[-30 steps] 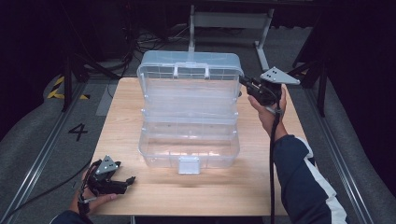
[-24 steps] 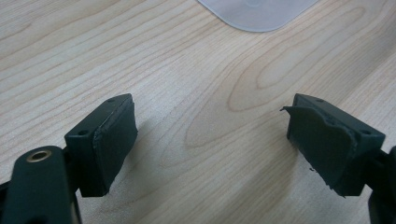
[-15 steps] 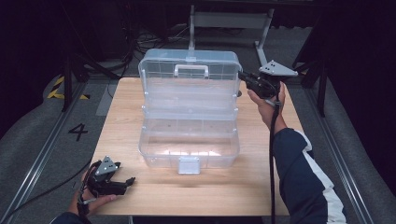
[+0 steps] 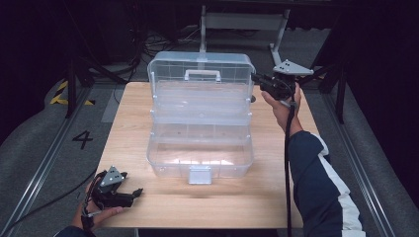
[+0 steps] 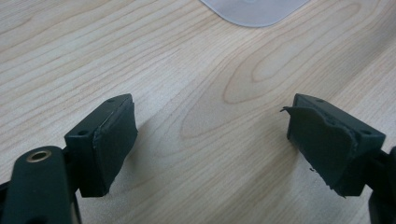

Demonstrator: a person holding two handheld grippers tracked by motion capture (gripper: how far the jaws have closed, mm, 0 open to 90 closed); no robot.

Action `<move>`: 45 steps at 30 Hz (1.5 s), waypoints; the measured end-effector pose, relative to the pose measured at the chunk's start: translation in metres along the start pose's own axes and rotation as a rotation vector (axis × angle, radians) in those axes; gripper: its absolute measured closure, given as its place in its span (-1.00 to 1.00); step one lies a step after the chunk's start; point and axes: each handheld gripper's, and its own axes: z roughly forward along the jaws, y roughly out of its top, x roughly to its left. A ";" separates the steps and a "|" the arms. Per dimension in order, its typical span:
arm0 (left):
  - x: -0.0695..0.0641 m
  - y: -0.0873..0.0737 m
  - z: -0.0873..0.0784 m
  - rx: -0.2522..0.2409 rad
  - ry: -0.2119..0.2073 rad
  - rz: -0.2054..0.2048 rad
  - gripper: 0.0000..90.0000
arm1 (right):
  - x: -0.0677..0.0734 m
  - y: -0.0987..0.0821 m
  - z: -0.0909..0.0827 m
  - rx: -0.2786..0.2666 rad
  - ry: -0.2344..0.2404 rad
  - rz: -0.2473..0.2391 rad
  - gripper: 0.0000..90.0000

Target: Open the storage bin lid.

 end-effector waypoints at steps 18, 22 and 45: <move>0.001 0.001 0.001 0.001 0.001 0.003 -0.65 | -0.011 0.002 0.014 0.033 0.010 0.038 0.81; 0.001 0.001 0.001 0.001 0.001 0.003 -0.65 | -0.013 0.002 0.018 0.042 0.004 0.051 0.81; 0.000 0.001 0.001 -0.002 -0.004 -0.004 -0.65 | -0.023 0.000 0.037 0.088 -0.006 0.076 0.78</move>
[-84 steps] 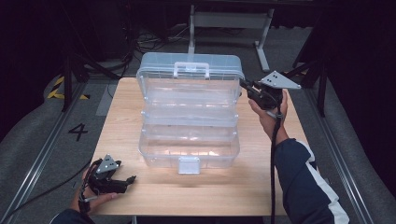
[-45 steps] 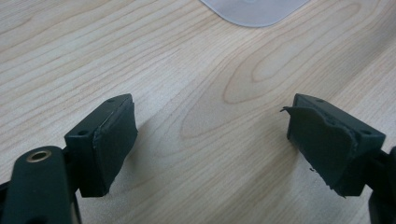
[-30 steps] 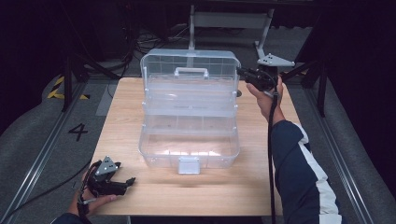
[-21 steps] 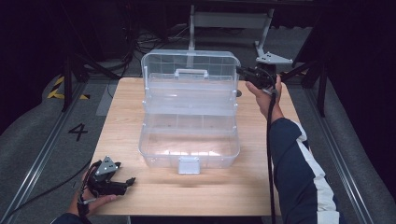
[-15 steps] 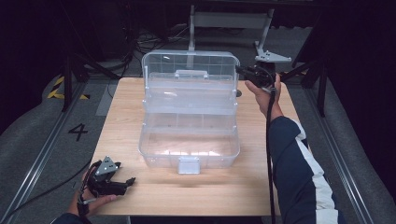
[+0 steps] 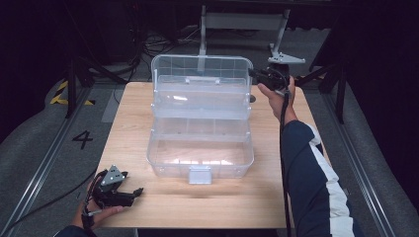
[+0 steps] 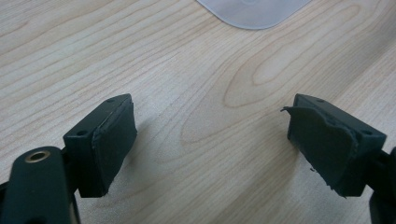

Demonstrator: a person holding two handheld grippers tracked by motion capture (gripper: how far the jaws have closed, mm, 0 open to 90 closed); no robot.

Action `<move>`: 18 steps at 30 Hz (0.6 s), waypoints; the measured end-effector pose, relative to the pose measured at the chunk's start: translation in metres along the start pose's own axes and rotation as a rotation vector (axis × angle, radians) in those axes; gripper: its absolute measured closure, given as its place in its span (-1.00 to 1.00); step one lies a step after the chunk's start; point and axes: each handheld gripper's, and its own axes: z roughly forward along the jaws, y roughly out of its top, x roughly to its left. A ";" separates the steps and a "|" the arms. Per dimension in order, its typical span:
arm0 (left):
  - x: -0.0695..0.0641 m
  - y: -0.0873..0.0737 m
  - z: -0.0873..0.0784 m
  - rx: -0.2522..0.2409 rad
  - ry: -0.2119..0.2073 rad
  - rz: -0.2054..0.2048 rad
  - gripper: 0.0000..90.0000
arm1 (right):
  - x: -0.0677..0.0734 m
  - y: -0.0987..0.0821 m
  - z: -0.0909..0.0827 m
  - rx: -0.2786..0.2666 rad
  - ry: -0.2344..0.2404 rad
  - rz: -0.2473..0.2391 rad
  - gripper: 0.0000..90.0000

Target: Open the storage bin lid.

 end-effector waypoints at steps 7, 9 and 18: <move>0.000 0.001 0.000 0.004 0.004 0.004 -0.65 | -0.004 0.000 0.007 0.019 -0.006 0.008 0.77; 0.000 0.001 0.000 0.005 0.003 0.002 -0.65 | -0.004 0.000 0.010 0.024 -0.010 0.011 0.77; 0.000 0.001 0.000 0.005 0.002 -0.003 -0.65 | -0.010 -0.002 0.021 0.039 -0.017 0.022 0.75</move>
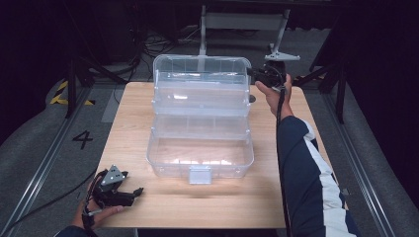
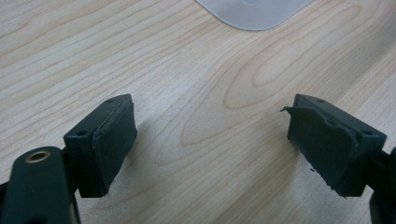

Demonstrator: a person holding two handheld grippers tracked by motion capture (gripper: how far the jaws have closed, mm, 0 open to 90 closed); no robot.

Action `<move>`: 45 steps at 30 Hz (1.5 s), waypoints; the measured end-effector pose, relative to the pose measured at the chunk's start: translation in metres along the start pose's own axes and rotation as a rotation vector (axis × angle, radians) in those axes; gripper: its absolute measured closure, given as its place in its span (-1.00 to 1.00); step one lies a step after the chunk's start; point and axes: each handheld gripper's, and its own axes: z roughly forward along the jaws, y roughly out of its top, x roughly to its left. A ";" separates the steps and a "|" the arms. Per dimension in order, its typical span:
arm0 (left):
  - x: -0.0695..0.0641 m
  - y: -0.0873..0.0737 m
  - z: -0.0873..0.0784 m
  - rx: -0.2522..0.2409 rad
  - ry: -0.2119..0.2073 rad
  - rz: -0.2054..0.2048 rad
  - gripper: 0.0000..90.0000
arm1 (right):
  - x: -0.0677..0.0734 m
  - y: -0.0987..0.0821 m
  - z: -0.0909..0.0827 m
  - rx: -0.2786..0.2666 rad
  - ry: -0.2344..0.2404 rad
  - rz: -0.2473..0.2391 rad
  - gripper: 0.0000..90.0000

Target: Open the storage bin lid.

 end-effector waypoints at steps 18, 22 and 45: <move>0.001 0.001 -0.001 0.009 0.000 0.008 -0.65 | -0.010 -0.003 0.016 0.068 0.007 0.013 1.00; 0.001 0.001 -0.001 0.009 0.003 0.014 -0.65 | -0.007 -0.006 0.022 0.104 0.003 -0.007 1.00; 0.000 0.000 -0.001 0.006 0.000 0.005 -0.65 | 0.002 -0.014 0.027 0.149 -0.031 -0.047 0.96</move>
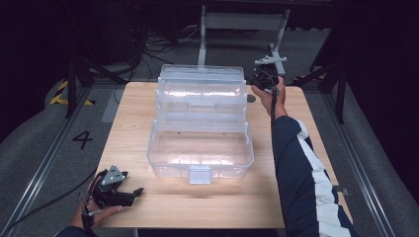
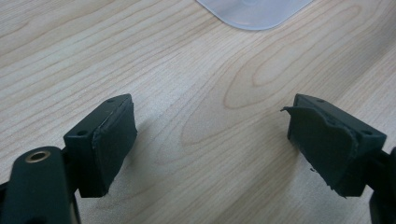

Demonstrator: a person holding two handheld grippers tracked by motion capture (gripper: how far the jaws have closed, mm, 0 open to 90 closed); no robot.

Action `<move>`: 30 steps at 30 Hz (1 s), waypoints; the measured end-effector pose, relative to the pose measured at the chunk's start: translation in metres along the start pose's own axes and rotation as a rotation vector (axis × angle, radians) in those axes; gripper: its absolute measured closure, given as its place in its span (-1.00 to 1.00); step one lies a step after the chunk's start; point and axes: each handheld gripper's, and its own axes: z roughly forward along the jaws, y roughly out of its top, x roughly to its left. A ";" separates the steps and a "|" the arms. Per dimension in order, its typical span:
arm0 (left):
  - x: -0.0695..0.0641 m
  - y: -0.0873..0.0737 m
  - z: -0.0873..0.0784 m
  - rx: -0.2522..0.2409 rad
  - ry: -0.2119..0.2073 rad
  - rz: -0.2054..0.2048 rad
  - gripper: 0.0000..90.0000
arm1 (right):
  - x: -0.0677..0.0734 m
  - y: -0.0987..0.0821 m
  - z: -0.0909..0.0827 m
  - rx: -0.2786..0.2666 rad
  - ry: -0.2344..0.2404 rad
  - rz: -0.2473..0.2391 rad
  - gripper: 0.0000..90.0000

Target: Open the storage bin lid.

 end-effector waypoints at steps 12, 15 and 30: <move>0.000 0.000 0.000 -0.004 0.002 -0.003 -0.65 | -0.004 -0.008 -0.017 0.004 -0.010 -0.012 0.90; 0.000 0.000 0.000 -0.002 0.004 0.002 -0.65 | -0.004 -0.009 -0.022 0.011 -0.014 -0.031 0.87; 0.000 0.000 0.001 -0.007 0.009 0.001 -0.65 | 0.003 -0.012 -0.042 0.058 -0.032 -0.115 0.59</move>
